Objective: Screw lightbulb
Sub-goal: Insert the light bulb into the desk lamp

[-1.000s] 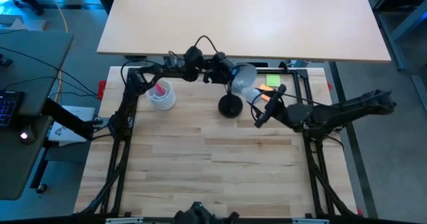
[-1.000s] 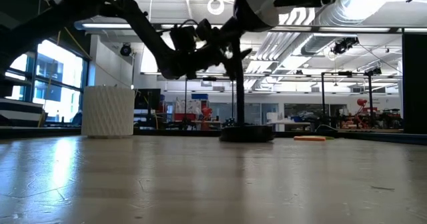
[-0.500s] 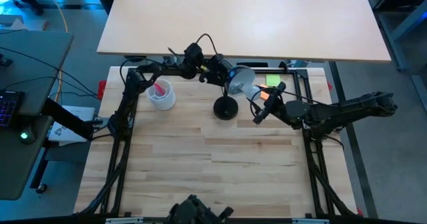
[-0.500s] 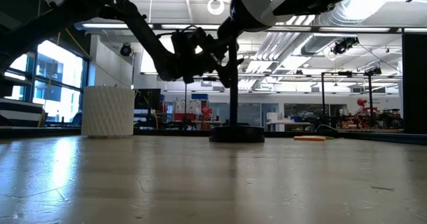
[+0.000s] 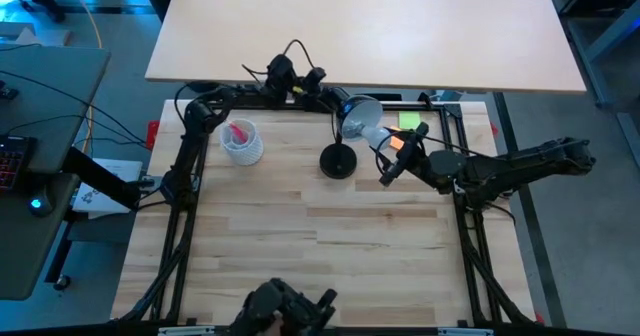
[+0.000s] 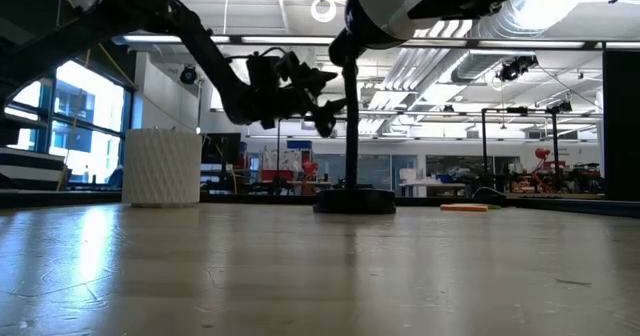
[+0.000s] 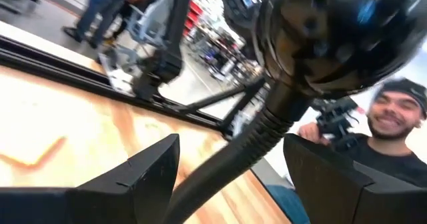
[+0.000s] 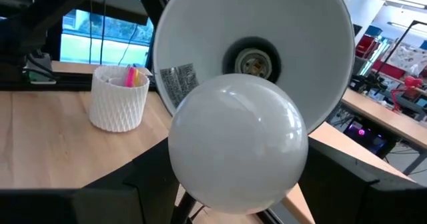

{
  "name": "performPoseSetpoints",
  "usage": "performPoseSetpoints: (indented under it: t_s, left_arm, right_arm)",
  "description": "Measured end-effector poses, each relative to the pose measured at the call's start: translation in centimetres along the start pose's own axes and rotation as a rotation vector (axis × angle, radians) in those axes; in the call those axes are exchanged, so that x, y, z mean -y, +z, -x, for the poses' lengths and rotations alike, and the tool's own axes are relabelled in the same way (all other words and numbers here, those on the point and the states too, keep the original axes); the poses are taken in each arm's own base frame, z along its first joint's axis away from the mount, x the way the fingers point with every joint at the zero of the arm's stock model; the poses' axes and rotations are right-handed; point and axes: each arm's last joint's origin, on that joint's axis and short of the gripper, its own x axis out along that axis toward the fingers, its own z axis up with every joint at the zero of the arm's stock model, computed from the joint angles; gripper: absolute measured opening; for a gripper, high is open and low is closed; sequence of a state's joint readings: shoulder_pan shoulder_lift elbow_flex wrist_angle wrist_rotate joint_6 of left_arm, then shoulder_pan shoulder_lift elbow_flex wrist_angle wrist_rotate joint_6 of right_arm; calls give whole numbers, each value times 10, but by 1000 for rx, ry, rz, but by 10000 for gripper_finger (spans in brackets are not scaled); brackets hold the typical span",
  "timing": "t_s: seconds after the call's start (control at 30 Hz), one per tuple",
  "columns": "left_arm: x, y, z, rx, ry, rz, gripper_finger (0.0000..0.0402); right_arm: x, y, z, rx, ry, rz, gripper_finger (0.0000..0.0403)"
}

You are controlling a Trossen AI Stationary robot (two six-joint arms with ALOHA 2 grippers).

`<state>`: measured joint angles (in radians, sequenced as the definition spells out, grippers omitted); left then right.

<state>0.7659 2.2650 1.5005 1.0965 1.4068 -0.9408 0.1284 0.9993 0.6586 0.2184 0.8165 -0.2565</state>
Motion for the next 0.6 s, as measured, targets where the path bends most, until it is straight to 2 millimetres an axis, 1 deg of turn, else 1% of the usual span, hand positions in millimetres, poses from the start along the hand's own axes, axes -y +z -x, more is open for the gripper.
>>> performPoseSetpoints:
  t_s: [0.27, 0.4, 0.5, 0.6]
  left_arm:
    - [-8, 4, 37, 73, 94, 73, 265]
    - [-9, 12, 59, 237, 214, 63, 265]
    - [-9, 18, 73, 370, 301, 45, 265]
    - [-4, 23, 78, 419, 305, -3, 265]
  right_arm:
    - [0, 0, 0, 3, -2, 9, 257]
    - [2, 3, 0, 3, -26, 4, 257]
    - [5, 12, -1, 17, -26, -12, 257]
    - [11, 20, -4, 28, -1, -8, 257]
